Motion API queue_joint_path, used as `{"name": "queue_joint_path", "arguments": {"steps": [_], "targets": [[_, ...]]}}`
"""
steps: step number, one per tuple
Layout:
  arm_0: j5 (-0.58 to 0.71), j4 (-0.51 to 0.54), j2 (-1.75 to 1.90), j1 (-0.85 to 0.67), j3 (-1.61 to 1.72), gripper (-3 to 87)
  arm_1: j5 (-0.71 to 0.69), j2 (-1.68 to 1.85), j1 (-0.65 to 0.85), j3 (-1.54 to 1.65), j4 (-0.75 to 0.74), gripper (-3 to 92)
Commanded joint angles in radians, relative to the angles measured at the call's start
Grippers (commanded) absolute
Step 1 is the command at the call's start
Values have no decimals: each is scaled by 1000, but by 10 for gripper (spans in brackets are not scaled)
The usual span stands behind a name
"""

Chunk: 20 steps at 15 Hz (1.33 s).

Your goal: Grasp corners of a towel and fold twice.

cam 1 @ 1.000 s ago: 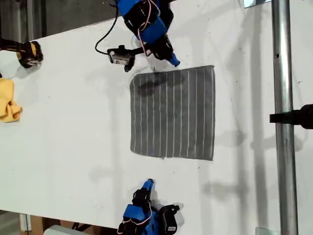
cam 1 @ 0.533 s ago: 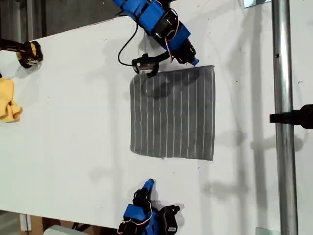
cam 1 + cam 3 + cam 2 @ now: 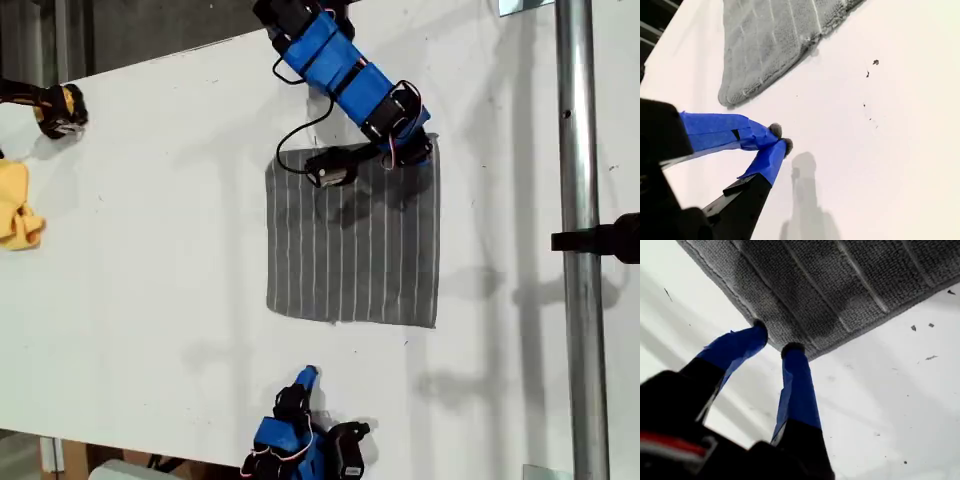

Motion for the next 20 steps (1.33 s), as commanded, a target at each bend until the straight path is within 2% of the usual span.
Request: {"name": "queue_joint_path", "arguments": {"steps": [1, 5, 8, 10, 12, 14, 16, 18, 20], "targets": [[-9, -5, 0, 9, 6, -15, 63, 101, -51, 3, 9, 198], [-2, -6, 0, 5, 6, -15, 147, 118, -101, 109, 12, 238], [-5, -6, 0, 5, 8, -15, 153, 95, -91, 181, -106, 236], [-3, -6, 0, 5, 8, -15, 150, 83, -64, 190, -127, 240], [-3, -6, 0, 5, 8, -15, 133, 54, -37, 258, -268, 231], [-2, -6, 0, 5, 8, -15, 123, -11, -8, 273, -336, 227], [-3, -6, 0, 5, 8, -15, 121, -15, -3, 334, -423, 171], [-3, -6, 0, 3, 8, -15, 126, -12, -3, 383, -486, 33], [-9, -6, 0, 3, 8, -15, 123, -11, -5, 379, -483, -1]]}}
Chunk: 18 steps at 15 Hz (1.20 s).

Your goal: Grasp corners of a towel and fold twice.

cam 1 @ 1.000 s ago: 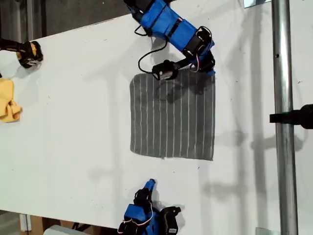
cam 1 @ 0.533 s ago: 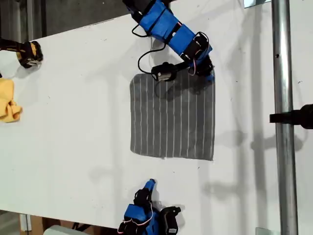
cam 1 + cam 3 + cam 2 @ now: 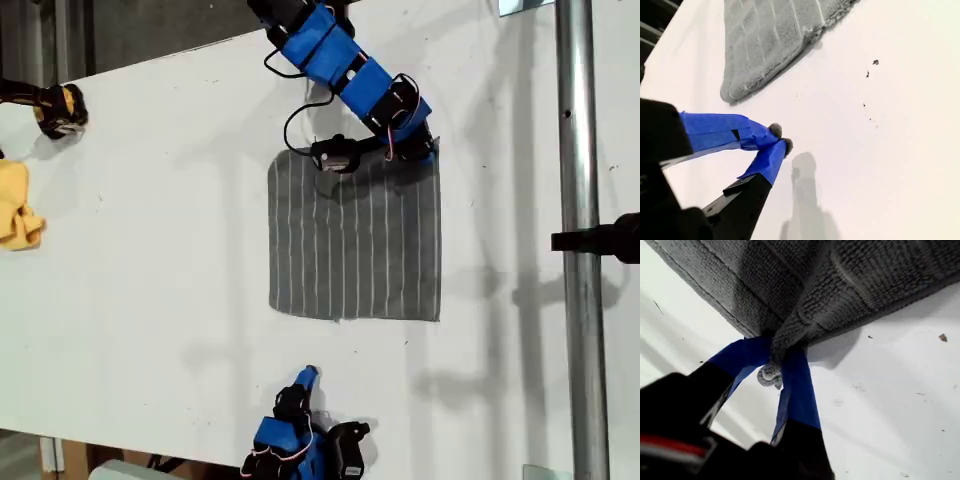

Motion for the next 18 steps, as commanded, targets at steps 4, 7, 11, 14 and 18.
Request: {"name": "queue_joint_path", "arguments": {"steps": [4, 7, 11, 14, 18], "targets": [[-44, -5, 0, 3, 8, -15, -15, -2, 0, 17, 0, -1], [-201, -5, 0, 101, -91, -15, -31, 9, 18, 38, -6, -1], [-336, -74, -816, 351, -735, -15, -75, 18, 52, 46, -21, -1], [-272, -238, -1307, 459, -1037, -13, -98, 43, 71, 48, -9, -1], [-265, 43, -1893, 595, -1647, 6, -98, 54, 60, 51, -3, -1]]}}
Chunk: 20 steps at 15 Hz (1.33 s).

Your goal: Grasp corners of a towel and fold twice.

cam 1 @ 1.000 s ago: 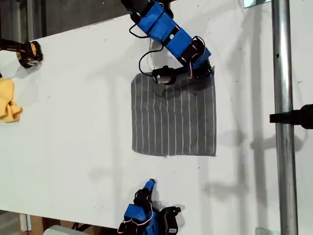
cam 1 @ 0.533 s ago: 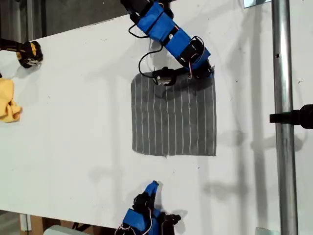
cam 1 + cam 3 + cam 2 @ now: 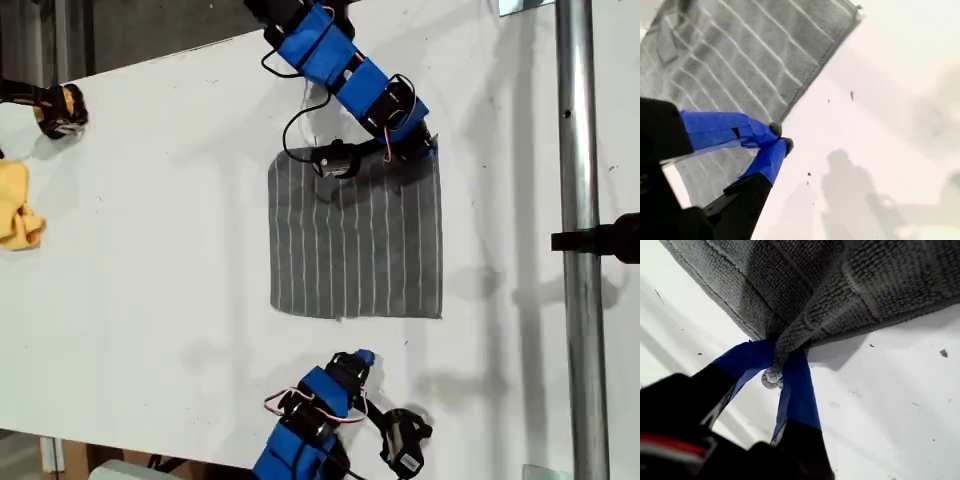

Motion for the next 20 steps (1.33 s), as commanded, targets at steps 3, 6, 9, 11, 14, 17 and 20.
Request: {"name": "queue_joint_path", "arguments": {"steps": [3, 6, 9, 11, 14, 17, 20], "targets": [[-37, 98, -337, 6, -443, 10, -8, 9, 20, 3, 9, -1], [-78, 178, -526, -48, -703, 28, -3, 11, 9, 2, 9, -1], [-101, 95, -523, -61, -706, 27, -8, 14, 6, 5, 14, -1], [-69, 6, -537, -29, -713, 14, -9, 31, 9, 20, 14, -1], [-69, -25, -538, 60, -699, 0, -5, 46, 3, 34, 15, -1], [-77, -84, -592, 104, -701, -4, -6, 52, 6, 34, 20, -1], [-25, -132, -652, 72, -715, 10, -5, 49, 6, 31, 20, -1]]}}
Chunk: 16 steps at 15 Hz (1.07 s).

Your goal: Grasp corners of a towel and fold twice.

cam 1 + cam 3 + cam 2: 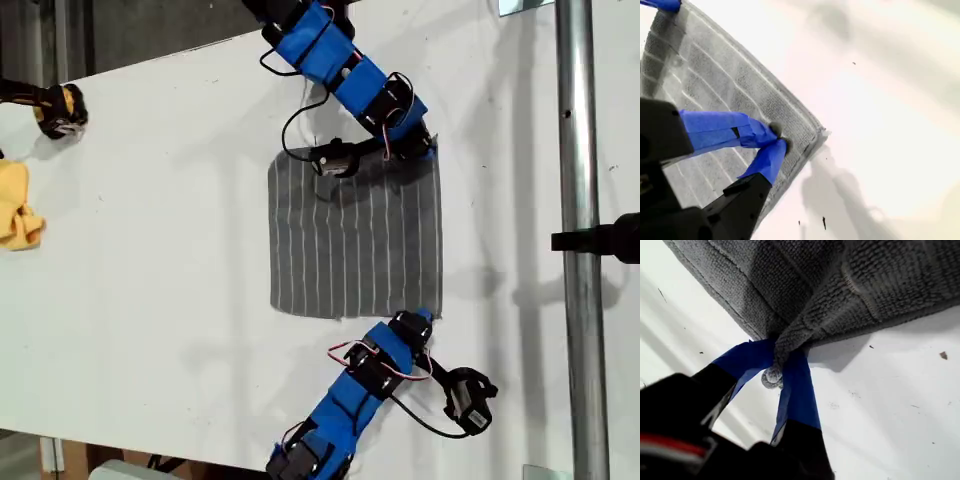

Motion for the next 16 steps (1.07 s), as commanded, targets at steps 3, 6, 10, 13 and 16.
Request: {"name": "queue_joint_path", "arguments": {"steps": [3, 6, 10, 13, 16], "targets": [[49, -41, -15, -40, -55, 15, -3, 17, 3, -3, 21, -1], [78, -54, -54, -34, -77, 187, 0, 15, 2, -3, 25, -1], [109, -75, -58, -18, -75, 265, 2, 14, 3, -3, 21, -1], [80, 41, -64, -25, -51, 272, 14, 11, -6, -3, 20, -1], [83, 87, -144, -43, -60, 271, 26, 9, -15, -3, 18, -1]]}}
